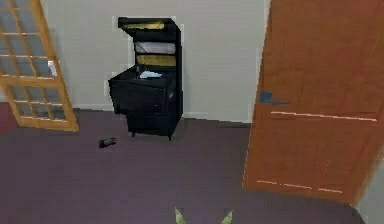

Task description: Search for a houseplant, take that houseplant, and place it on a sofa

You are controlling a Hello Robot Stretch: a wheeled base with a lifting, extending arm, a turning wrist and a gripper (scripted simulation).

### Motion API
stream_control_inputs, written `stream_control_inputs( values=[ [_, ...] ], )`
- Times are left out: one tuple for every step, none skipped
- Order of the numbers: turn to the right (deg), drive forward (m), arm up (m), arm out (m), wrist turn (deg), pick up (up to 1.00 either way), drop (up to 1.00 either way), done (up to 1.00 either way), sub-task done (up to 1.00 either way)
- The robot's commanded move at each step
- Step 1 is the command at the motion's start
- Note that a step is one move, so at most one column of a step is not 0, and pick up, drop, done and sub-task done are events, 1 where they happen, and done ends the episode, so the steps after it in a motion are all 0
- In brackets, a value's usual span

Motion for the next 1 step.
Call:
stream_control_inputs(
  values=[
    [0.0, 1.00, 0.00, 0.00, 0.0, 0.00, 0.00, 0.00, 0.00]
  ],
)
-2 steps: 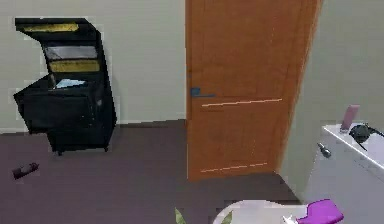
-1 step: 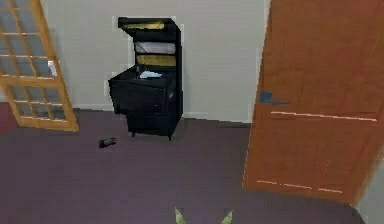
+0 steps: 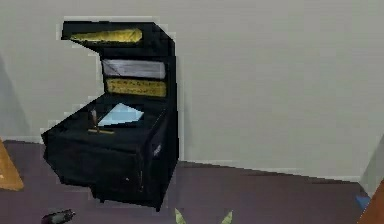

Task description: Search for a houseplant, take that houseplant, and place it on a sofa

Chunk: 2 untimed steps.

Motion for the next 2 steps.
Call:
stream_control_inputs(
  values=[
    [-3.0, 0.00, 0.00, 0.00, 0.0, 0.00, 0.00, 0.00, 0.00],
    [0.0, 0.50, 0.00, 0.00, 0.0, 0.00, 0.00, 0.00, 0.00]
  ],
)
